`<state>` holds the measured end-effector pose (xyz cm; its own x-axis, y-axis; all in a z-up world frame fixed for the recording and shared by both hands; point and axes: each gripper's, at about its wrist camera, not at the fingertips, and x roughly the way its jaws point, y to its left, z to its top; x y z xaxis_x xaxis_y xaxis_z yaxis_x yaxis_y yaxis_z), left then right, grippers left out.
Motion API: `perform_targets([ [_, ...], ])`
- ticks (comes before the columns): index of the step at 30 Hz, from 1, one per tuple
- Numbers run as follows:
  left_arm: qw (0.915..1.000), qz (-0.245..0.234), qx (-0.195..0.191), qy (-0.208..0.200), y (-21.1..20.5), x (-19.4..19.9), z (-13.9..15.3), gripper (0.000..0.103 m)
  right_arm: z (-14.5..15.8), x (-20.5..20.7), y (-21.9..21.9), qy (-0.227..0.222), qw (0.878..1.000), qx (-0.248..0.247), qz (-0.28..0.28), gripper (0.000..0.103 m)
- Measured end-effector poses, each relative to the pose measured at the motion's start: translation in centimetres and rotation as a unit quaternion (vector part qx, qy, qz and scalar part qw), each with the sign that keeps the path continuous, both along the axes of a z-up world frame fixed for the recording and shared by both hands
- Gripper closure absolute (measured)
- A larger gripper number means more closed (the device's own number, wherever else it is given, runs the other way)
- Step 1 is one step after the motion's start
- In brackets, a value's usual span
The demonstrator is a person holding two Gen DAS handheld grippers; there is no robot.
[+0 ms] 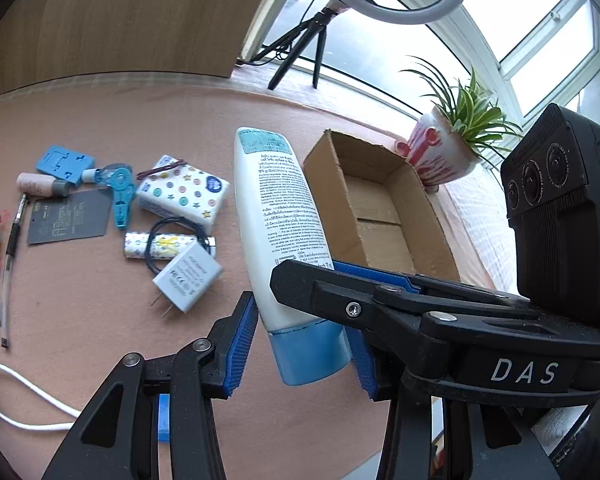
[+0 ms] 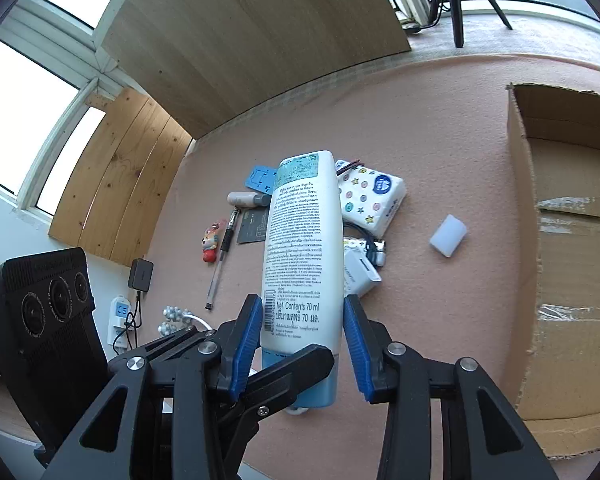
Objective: Organize objects
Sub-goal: 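Carry the lotion tube with the right tool into the cardboard box and release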
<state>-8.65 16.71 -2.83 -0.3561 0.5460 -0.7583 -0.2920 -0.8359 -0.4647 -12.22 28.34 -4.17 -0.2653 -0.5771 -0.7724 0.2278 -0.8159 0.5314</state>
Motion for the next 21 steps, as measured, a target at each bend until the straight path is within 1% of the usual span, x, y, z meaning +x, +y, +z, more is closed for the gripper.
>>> perform_targets([
  [5, 0.9994, -0.034, 0.005, 0.005, 5.1, 0.5, 0.7, 0.056, 0.8, 1.5, 4.6, 0.009, 0.999, 0.009, -0.034, 0.065],
  [10, 0.9981, -0.06, 0.011, 0.003, 9.5, 0.8, 0.3, 0.056, 0.9, 2.3, 8.7, 0.009, 0.998, 0.013, -0.068, 0.065],
  [18, 0.9963, -0.085, 0.011, 0.002, 14.4, 0.9, -0.5, 0.056, 0.3, 2.1, 13.9, 0.008, 0.994, 0.023, -0.106, 0.065],
  [19, 0.9962, -0.086, 0.01, 0.002, 14.7, 0.8, -0.6, 0.052, 0.3, 2.1, 14.2, 0.009, 0.994, 0.026, -0.108, 0.065],
  [20, 0.9962, -0.086, 0.006, 0.004, 14.9, 1.0, -0.7, 0.041, 0.4, 2.1, 14.4, 0.011, 0.994, 0.029, -0.108, 0.064],
  [21, 0.9964, -0.085, -0.002, 0.006, 15.1, 1.1, -0.7, 0.033, 0.4, 2.2, 14.6, 0.015, 0.993, 0.036, -0.11, 0.064],
])
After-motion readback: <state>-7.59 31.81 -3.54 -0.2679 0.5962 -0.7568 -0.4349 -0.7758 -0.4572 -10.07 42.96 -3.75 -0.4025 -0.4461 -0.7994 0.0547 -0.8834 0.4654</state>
